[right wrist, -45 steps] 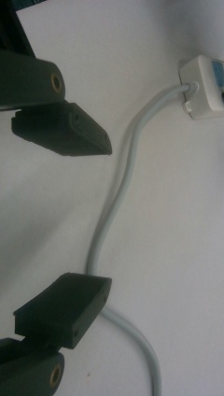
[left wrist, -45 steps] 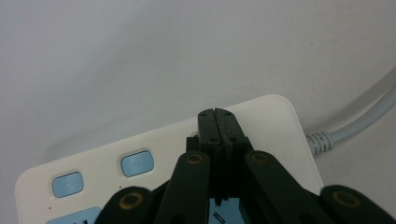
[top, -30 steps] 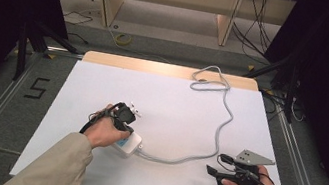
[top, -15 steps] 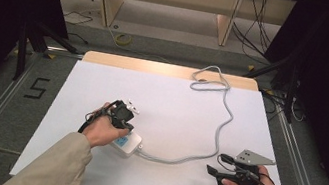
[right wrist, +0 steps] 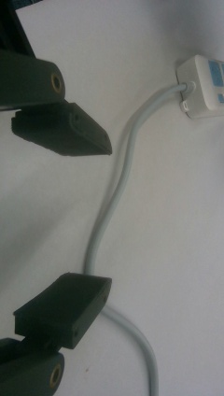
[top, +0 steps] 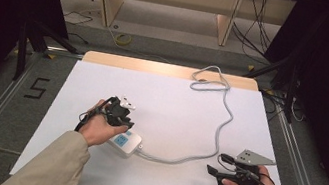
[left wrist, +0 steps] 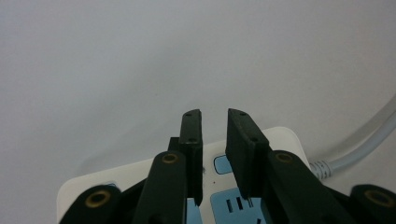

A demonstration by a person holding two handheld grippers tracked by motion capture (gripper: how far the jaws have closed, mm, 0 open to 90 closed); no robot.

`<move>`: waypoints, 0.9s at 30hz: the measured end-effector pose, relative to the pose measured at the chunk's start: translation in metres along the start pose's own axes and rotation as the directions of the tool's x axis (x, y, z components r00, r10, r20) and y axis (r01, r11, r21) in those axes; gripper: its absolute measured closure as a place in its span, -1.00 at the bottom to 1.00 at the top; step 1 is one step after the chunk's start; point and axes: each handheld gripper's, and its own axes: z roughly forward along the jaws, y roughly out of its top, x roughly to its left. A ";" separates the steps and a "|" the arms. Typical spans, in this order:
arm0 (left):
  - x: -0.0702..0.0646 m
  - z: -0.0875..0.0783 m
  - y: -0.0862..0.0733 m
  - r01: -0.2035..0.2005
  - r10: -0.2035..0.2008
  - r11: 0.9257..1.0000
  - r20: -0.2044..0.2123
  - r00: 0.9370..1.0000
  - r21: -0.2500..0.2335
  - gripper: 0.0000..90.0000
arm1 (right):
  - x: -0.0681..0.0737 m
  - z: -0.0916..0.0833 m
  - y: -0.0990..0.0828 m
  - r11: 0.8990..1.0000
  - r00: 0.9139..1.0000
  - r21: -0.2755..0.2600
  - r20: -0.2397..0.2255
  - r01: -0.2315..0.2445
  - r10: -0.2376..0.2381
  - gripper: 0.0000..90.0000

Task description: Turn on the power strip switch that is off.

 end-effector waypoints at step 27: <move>0.013 -0.013 -0.008 0.049 -0.050 0.990 -0.005 0.999 -0.130 0.10 | 0.000 0.000 0.000 1.000 1.000 0.000 0.002 -0.003 0.003 -0.32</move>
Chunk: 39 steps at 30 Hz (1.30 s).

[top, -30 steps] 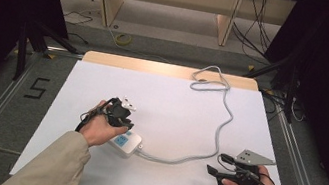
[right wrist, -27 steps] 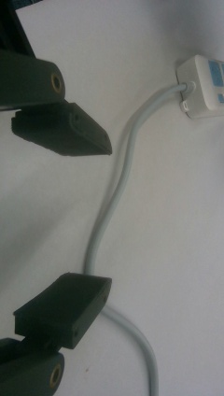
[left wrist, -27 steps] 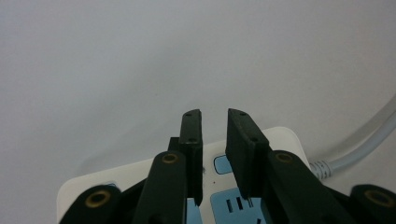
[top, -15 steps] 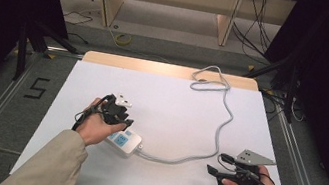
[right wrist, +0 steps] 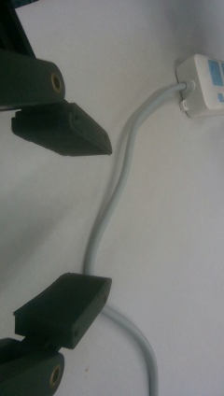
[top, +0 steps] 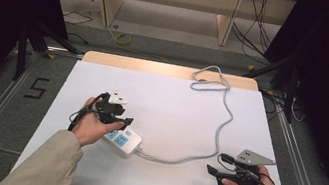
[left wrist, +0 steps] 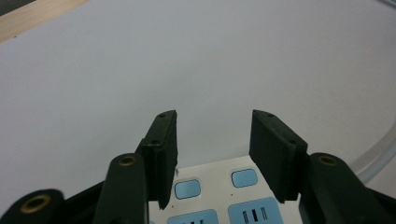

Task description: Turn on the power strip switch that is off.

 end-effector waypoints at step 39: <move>0.000 -0.027 -0.033 -0.045 0.049 0.992 0.029 0.998 -0.118 -0.56 | -0.001 0.002 0.000 1.000 1.000 0.004 0.004 -0.012 0.012 -0.32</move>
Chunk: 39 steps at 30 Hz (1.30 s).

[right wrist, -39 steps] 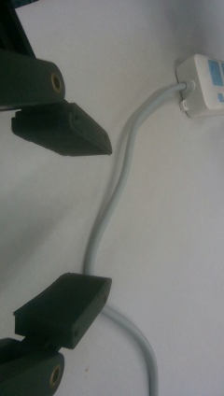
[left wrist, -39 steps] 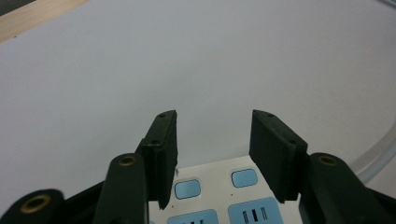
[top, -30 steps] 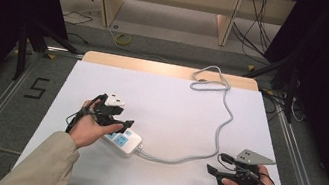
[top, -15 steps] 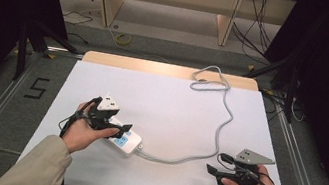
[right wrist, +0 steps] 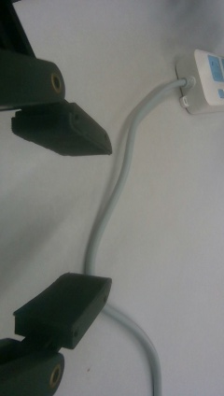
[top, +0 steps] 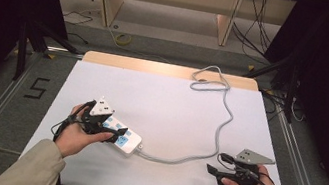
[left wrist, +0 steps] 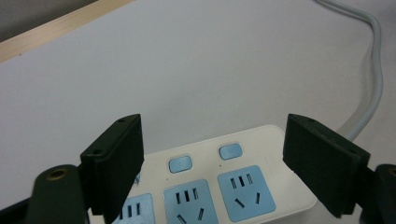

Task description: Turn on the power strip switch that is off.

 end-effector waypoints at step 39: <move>0.021 -0.031 -0.053 0.024 -0.024 1.000 -0.095 0.995 0.005 -0.65 | 0.000 -0.001 0.000 1.000 1.000 -0.005 0.003 0.003 -0.003 -0.33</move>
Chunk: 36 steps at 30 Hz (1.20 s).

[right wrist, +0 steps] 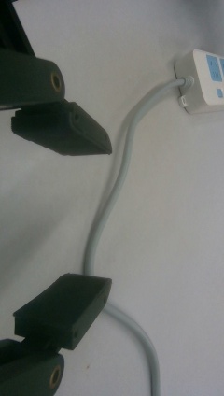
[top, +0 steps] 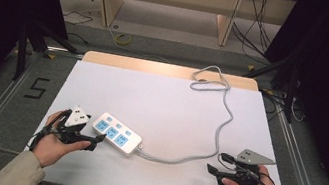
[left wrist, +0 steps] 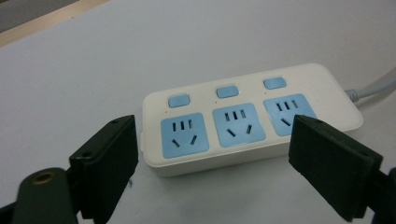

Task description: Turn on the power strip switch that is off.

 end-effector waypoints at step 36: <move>0.019 -0.013 -0.033 0.034 -0.033 0.999 -0.039 0.999 0.019 -0.68 | 0.000 0.000 0.000 1.000 1.000 0.003 0.001 0.006 -0.006 -0.33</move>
